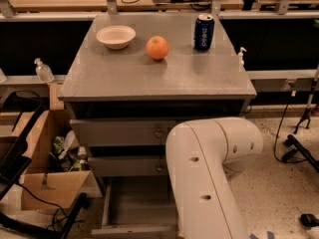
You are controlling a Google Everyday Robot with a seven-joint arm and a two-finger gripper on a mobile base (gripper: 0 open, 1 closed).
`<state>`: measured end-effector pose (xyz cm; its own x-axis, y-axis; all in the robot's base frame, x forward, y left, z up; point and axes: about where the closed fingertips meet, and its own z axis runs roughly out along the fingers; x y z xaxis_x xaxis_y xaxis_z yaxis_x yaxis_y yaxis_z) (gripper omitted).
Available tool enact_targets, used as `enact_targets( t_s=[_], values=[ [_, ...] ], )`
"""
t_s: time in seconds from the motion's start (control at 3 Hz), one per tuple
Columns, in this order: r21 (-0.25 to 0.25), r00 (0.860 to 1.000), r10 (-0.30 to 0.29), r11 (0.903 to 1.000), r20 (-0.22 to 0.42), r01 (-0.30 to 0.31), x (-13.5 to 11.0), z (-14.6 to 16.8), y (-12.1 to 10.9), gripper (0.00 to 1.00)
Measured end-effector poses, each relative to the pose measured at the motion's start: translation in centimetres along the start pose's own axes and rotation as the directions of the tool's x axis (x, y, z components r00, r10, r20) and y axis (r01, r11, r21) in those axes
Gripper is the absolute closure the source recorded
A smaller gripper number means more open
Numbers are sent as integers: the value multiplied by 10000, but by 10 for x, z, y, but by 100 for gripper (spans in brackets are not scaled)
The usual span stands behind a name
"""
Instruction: Open bottom drawer
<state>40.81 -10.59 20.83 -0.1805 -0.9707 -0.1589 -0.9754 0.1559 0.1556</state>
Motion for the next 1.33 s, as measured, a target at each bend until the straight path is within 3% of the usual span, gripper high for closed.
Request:
enact_targets(
  t_s=[0.67,1.0,1.33],
  values=[
    [-1,10000,0,10000,0,0,0,0,0,100],
    [-1,10000,0,10000,0,0,0,0,0,84],
    [-1,10000,0,10000,0,0,0,0,0,61]
  ],
)
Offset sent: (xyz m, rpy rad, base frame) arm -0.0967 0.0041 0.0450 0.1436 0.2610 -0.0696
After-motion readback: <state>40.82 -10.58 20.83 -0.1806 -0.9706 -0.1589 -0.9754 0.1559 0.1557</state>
